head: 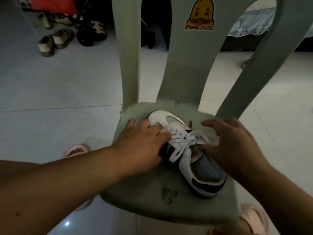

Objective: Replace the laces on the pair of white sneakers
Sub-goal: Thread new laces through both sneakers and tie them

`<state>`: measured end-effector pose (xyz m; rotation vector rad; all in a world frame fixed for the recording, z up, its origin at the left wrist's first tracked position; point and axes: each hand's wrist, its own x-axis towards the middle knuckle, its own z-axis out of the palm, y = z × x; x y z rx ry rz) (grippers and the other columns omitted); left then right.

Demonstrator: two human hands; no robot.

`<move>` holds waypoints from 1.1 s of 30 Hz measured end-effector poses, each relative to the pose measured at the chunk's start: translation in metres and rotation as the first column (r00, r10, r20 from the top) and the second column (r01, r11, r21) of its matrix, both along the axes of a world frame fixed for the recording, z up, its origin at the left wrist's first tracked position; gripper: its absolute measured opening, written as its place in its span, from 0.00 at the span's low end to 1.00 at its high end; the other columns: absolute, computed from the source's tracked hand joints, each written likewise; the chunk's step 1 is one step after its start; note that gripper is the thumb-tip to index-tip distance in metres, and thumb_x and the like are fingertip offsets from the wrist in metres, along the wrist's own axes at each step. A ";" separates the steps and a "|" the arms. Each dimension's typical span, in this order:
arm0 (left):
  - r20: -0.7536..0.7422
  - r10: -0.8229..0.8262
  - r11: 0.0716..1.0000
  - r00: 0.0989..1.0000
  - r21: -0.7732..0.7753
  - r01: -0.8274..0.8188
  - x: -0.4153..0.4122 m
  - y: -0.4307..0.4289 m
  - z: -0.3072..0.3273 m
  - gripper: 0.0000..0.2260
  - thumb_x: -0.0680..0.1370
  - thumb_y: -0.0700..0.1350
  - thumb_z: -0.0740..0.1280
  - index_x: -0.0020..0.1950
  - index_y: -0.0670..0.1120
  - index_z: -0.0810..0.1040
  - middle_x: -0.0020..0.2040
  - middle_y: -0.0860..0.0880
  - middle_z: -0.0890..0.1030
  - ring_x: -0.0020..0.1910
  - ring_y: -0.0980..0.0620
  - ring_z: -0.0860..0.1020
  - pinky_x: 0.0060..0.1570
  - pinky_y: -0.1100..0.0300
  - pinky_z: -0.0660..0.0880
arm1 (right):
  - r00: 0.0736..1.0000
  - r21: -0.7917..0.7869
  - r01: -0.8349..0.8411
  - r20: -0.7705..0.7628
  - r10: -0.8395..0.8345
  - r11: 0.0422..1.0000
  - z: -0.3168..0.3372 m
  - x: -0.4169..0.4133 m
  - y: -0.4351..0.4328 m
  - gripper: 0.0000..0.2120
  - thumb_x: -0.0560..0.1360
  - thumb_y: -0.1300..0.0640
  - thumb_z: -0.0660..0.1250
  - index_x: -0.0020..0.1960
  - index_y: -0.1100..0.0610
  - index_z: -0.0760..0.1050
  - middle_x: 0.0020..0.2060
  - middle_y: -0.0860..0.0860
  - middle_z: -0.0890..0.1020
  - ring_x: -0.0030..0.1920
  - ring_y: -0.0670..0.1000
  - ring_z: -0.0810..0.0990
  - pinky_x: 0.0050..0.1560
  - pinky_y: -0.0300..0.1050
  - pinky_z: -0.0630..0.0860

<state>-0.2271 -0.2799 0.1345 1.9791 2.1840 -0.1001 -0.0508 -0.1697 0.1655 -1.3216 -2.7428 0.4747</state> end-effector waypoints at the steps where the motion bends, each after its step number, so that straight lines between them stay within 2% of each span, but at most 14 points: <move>1: 0.009 0.004 1.000 1.000 0.027 -0.004 0.000 0.002 -0.001 0.25 0.77 0.60 0.58 0.74 0.59 0.57 0.70 0.53 0.68 0.66 0.48 0.64 0.67 0.45 0.58 | 1.000 0.008 -0.010 0.008 0.010 1.000 0.007 -0.001 -0.004 0.27 0.72 0.47 0.71 0.69 0.41 0.66 0.56 0.47 0.75 0.50 0.45 0.71 0.51 0.41 0.73; 3: 0.040 0.021 0.997 0.999 0.068 -0.024 0.002 0.006 -0.002 0.22 0.78 0.61 0.57 0.71 0.59 0.63 0.65 0.54 0.72 0.63 0.49 0.66 0.66 0.46 0.59 | 0.999 -0.084 -0.046 0.013 0.047 0.995 0.014 -0.005 -0.016 0.24 0.76 0.45 0.65 0.71 0.41 0.63 0.55 0.47 0.79 0.47 0.46 0.74 0.49 0.40 0.73; 4: 0.050 0.027 0.997 0.998 0.076 -0.031 0.002 0.007 -0.003 0.21 0.78 0.61 0.56 0.70 0.59 0.65 0.64 0.54 0.73 0.63 0.49 0.67 0.66 0.47 0.59 | 0.998 -0.149 -0.057 0.023 0.061 0.987 0.014 -0.008 -0.023 0.25 0.77 0.43 0.62 0.72 0.42 0.61 0.57 0.47 0.79 0.49 0.48 0.77 0.50 0.41 0.73; 7: 0.043 0.027 0.996 0.999 0.087 -0.030 0.003 0.010 -0.005 0.19 0.78 0.62 0.56 0.67 0.59 0.68 0.63 0.54 0.75 0.61 0.50 0.68 0.65 0.48 0.60 | 0.998 -0.213 -0.057 -0.003 0.058 0.975 -0.001 -0.018 -0.038 0.30 0.75 0.43 0.65 0.73 0.42 0.57 0.61 0.46 0.78 0.57 0.48 0.77 0.53 0.41 0.70; 9: 0.045 0.031 0.994 0.998 0.105 -0.036 0.006 0.011 -0.006 0.18 0.78 0.61 0.56 0.66 0.58 0.69 0.61 0.54 0.76 0.60 0.50 0.69 0.64 0.49 0.60 | 0.997 -0.215 -0.051 -0.066 0.037 0.975 -0.009 -0.019 -0.034 0.31 0.75 0.52 0.66 0.73 0.39 0.57 0.55 0.43 0.80 0.50 0.44 0.77 0.49 0.33 0.70; 11: 0.046 0.036 0.992 0.998 0.123 -0.041 0.008 0.008 -0.004 0.19 0.77 0.62 0.57 0.65 0.58 0.70 0.60 0.53 0.77 0.58 0.50 0.70 0.64 0.50 0.62 | 0.995 -0.221 -0.074 -0.084 0.057 0.972 -0.007 -0.017 -0.025 0.30 0.75 0.55 0.65 0.71 0.37 0.60 0.49 0.41 0.81 0.44 0.41 0.75 0.42 0.27 0.67; 14: 0.050 0.010 0.992 0.999 0.122 -0.016 0.009 -0.001 0.006 0.20 0.75 0.66 0.58 0.63 0.60 0.72 0.58 0.54 0.76 0.53 0.53 0.69 0.57 0.54 0.64 | 0.987 -0.243 -0.159 -0.008 0.162 0.957 0.003 -0.010 -0.014 0.30 0.75 0.55 0.66 0.71 0.35 0.60 0.49 0.41 0.81 0.47 0.43 0.78 0.47 0.33 0.74; 16: 0.034 -0.013 0.991 0.999 0.136 0.008 0.008 -0.006 0.012 0.22 0.73 0.68 0.57 0.60 0.59 0.74 0.53 0.54 0.71 0.50 0.55 0.63 0.50 0.57 0.63 | 0.968 -0.298 -0.221 0.051 0.247 0.929 0.012 -0.007 -0.011 0.30 0.76 0.55 0.66 0.71 0.35 0.60 0.47 0.40 0.80 0.44 0.39 0.77 0.44 0.32 0.73; 18: 0.102 0.011 0.992 0.995 0.125 -0.023 0.006 -0.008 0.008 0.26 0.69 0.70 0.61 0.62 0.58 0.70 0.56 0.54 0.67 0.54 0.55 0.63 0.51 0.59 0.66 | 0.949 -0.345 -0.265 0.075 0.308 0.901 0.017 -0.007 -0.011 0.28 0.76 0.57 0.67 0.70 0.36 0.63 0.44 0.40 0.81 0.41 0.37 0.76 0.40 0.31 0.70; 20: 0.256 0.062 0.996 0.965 0.048 -0.076 0.003 -0.010 -0.005 0.36 0.64 0.70 0.67 0.67 0.56 0.63 0.64 0.55 0.65 0.62 0.54 0.64 0.59 0.59 0.67 | 0.969 -0.346 -0.227 0.012 0.247 0.910 0.017 -0.008 -0.012 0.25 0.74 0.60 0.67 0.66 0.40 0.68 0.40 0.43 0.81 0.39 0.40 0.78 0.39 0.33 0.73; 23: 0.381 0.106 0.994 0.919 -0.052 -0.093 0.003 -0.012 -0.022 0.46 0.63 0.70 0.69 0.75 0.55 0.55 0.72 0.54 0.62 0.68 0.53 0.62 0.67 0.56 0.65 | 0.994 -0.325 0.044 -0.080 -0.074 0.945 0.015 -0.008 -0.012 0.14 0.75 0.61 0.64 0.57 0.46 0.69 0.38 0.49 0.80 0.36 0.47 0.78 0.35 0.41 0.74; 26: 0.340 0.084 0.995 0.937 0.018 -0.095 0.007 -0.012 -0.028 0.43 0.65 0.70 0.68 0.74 0.55 0.58 0.70 0.55 0.65 0.66 0.54 0.65 0.64 0.58 0.66 | 0.987 -0.277 0.150 0.105 -0.126 0.949 0.012 -0.014 -0.020 0.07 0.78 0.54 0.63 0.54 0.50 0.67 0.42 0.50 0.76 0.40 0.50 0.75 0.42 0.43 0.72; 29: 0.335 0.086 0.992 0.938 0.057 -0.111 0.009 -0.014 -0.030 0.40 0.65 0.69 0.69 0.73 0.56 0.60 0.68 0.55 0.67 0.65 0.54 0.66 0.62 0.59 0.67 | 0.978 -0.251 0.168 0.161 -0.130 0.953 0.008 -0.025 -0.024 0.12 0.78 0.55 0.62 0.60 0.56 0.68 0.48 0.54 0.77 0.47 0.54 0.76 0.50 0.46 0.74; 33: 0.344 0.098 0.988 0.934 0.078 -0.133 0.009 -0.018 -0.030 0.40 0.65 0.69 0.68 0.72 0.56 0.62 0.67 0.55 0.68 0.64 0.54 0.67 0.60 0.59 0.68 | 0.966 -0.356 0.248 0.158 -0.203 0.901 0.011 -0.030 -0.019 0.22 0.77 0.58 0.64 0.68 0.61 0.63 0.60 0.59 0.75 0.54 0.54 0.74 0.51 0.42 0.69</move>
